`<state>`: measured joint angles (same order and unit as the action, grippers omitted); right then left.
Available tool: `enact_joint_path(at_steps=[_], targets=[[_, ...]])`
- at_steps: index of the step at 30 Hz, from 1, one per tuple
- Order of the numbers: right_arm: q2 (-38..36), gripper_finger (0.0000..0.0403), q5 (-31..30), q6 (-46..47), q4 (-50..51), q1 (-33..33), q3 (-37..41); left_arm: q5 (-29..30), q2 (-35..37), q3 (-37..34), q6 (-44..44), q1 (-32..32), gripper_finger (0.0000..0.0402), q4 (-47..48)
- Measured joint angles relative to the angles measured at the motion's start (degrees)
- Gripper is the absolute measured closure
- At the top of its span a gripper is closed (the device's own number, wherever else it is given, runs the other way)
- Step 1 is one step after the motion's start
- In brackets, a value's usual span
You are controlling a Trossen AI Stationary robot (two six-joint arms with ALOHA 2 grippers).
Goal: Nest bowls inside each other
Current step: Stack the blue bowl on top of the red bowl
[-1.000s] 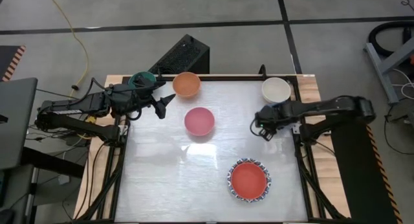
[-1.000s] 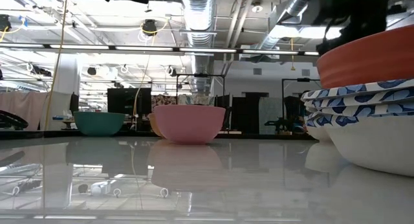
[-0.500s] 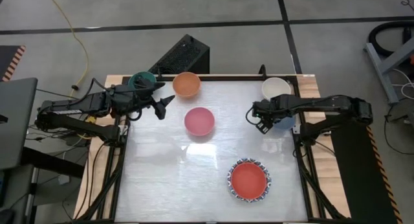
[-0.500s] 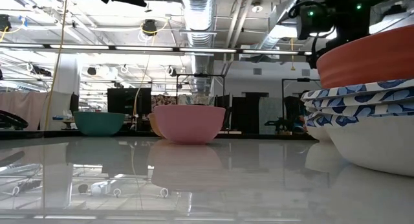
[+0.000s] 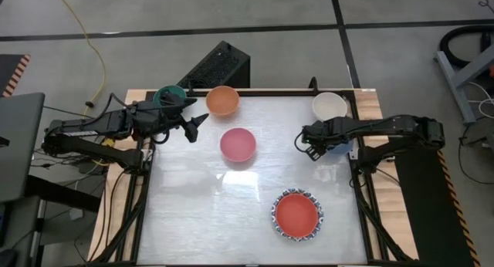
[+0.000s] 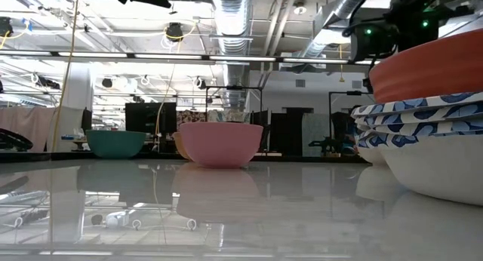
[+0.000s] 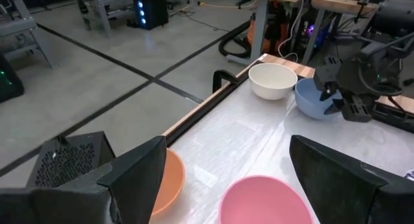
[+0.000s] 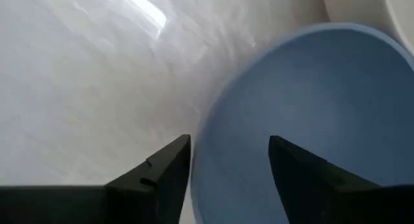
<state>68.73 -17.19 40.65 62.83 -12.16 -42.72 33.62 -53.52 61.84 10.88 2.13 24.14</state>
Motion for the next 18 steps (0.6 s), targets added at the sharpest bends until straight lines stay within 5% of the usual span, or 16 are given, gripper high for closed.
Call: enact_joint_path(at_steps=[9, 18], targets=[[0.0, 0.0377, 2.43, 0.43, 0.07, -0.04, 0.03, -0.03, -0.02, 0.0, -0.05, 0.82, 0.0084, -0.01], [-0.13, 0.0395, 4.65, 3.25, -0.04, 1.31, -0.76, -0.08, 0.0, 0.0, 0.0, 1.27, 0.0084, 0.66]])
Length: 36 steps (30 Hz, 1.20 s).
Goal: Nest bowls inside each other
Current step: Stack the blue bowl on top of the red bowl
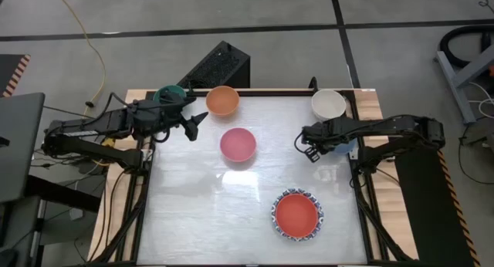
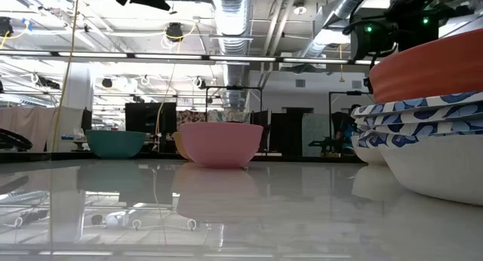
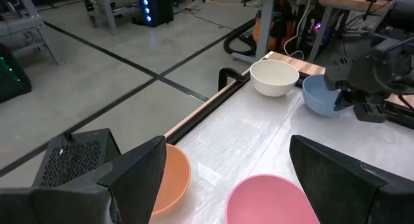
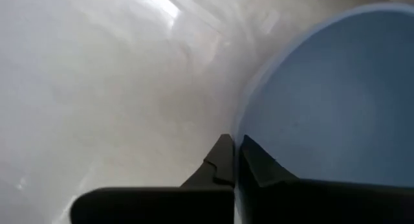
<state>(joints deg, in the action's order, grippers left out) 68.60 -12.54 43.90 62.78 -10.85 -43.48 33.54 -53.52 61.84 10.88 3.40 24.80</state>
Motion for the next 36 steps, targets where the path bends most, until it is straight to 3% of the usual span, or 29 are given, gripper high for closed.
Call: enact_joint_path(at_steps=[7, 13, 21, 27, 30, 36], targets=[[-0.42, 0.0396, 0.53, -2.29, 0.13, 5.44, -8.33, 0.04, 0.0, 0.0, 0.41, 0.02, 0.0084, 0.2], [-0.4, 0.0396, 5.78, -22.32, 0.24, 14.23, -17.93, 0.08, -0.01, 0.0, 0.4, 0.02, 0.0084, 0.2], [-0.37, 0.0396, 6.69, -56.54, 0.06, 33.43, -25.67, 0.13, 0.0, 0.0, 0.37, 0.02, 0.0084, 0.22], [0.54, 0.0393, 6.39, -53.69, -2.4, 44.68, -28.41, 0.46, 0.0, 0.0, 0.37, 0.02, 0.0084, 0.31], [2.58, 0.0394, 3.49, -52.38, -3.23, 49.18, -30.12, 1.98, 0.0, 0.0, 0.33, 0.02, 0.0084, 0.37], [9.71, 0.0394, 3.83, -51.47, 0.13, 53.39, -35.81, 4.39, 0.0, 0.0, 0.32, 0.02, 0.0084, 0.33]])
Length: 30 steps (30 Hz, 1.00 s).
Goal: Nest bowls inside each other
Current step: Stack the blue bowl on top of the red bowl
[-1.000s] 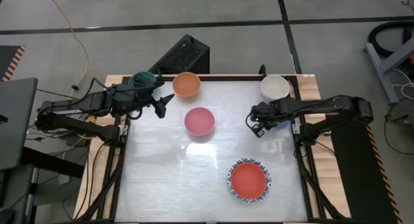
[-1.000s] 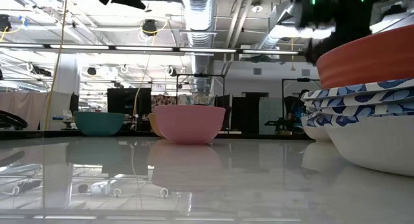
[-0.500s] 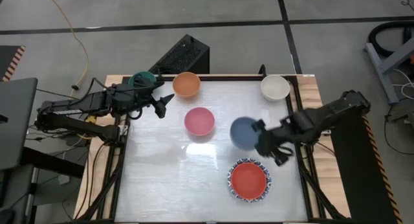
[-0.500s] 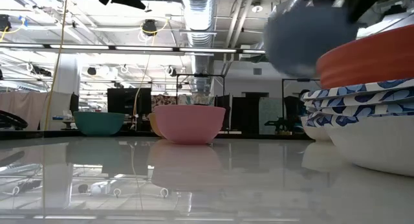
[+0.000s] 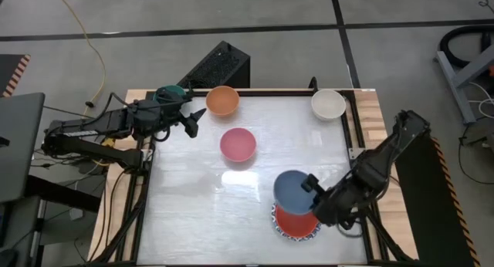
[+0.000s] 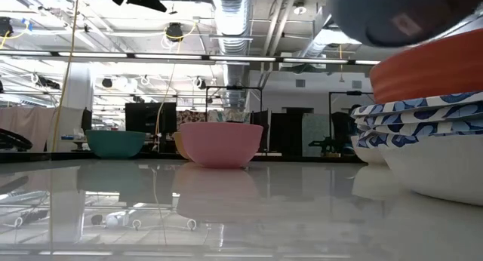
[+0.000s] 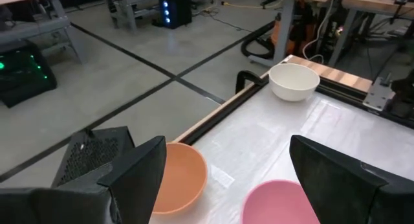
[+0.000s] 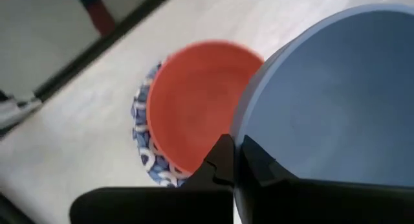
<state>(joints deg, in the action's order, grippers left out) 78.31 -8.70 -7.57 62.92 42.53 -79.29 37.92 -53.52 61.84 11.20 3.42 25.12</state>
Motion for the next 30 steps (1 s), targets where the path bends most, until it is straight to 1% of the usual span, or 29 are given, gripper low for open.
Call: enact_joint_path(at_steps=[5, 14, 17, 22, 30], targets=[[5.06, 0.0394, -0.1, 0.74, 5.3, 2.17, -3.49, 0.03, 0.0, -0.02, 0.48, 0.0, 0.0084, -0.01], [10.33, 0.0393, -0.38, 7.35, 5.24, 6.63, -3.62, 0.05, 0.0, -0.02, 0.55, 0.0, 0.0084, 0.07], [11.78, 0.0393, -0.42, 8.22, 4.98, 7.49, -3.62, 0.03, 0.0, 0.0, 0.58, 0.01, 0.0084, 0.24], [13.58, 0.0393, -0.62, 8.19, 2.02, 7.2, -3.55, 0.05, 0.0, 0.0, 0.66, 0.02, 0.0084, 0.9], [14.75, 0.0393, -1.43, 9.08, 2.34, 6.83, -3.47, 0.03, 0.0, 0.0, 0.68, 0.0, 0.0084, 1.12]])
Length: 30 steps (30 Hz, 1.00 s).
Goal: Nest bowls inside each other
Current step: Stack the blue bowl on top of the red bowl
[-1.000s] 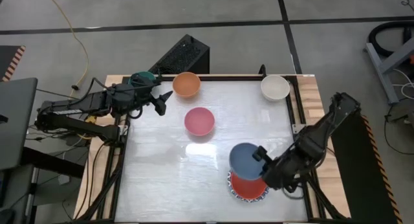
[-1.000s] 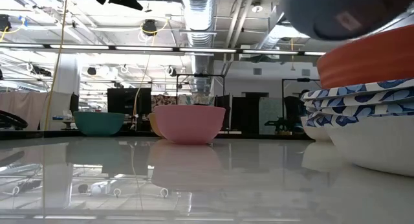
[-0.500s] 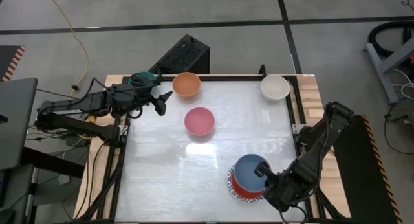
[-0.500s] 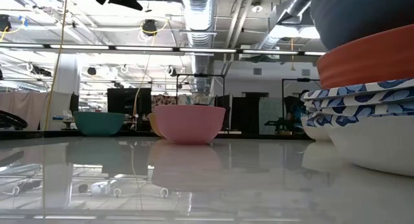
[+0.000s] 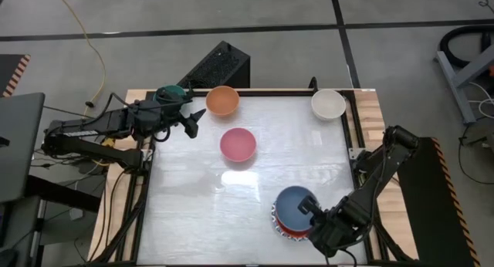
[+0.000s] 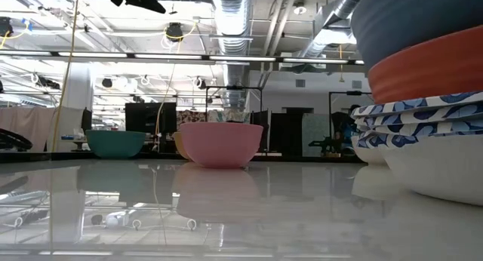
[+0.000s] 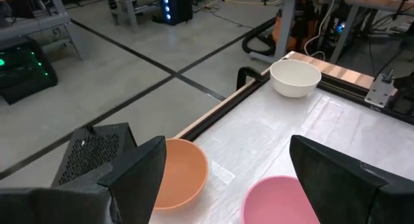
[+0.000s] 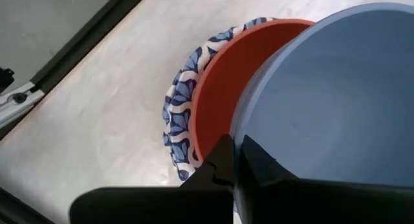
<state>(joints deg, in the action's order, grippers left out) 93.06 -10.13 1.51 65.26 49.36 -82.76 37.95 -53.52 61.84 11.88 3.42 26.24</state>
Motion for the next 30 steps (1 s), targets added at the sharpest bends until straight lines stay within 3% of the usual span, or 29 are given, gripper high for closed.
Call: enact_joint_path(at_steps=[6, 20, 30], targets=[[0.0, 0.0378, 0.29, 0.83, -2.23, 0.02, 0.0, 0.0, 0.0, -0.01, 0.0, 0.01, 0.0084, 0.02], [0.0, 0.031, 0.98, 12.17, -2.51, 0.0, 0.0, 0.0, 0.0, 0.0, 0.0, 0.0, 0.0084, 0.02], [-0.02, 0.0235, 0.3, 15.66, -5.37, -0.38, 0.01, -0.03, 0.0, -0.01, 1.24, 0.01, 0.0084, 0.02]])
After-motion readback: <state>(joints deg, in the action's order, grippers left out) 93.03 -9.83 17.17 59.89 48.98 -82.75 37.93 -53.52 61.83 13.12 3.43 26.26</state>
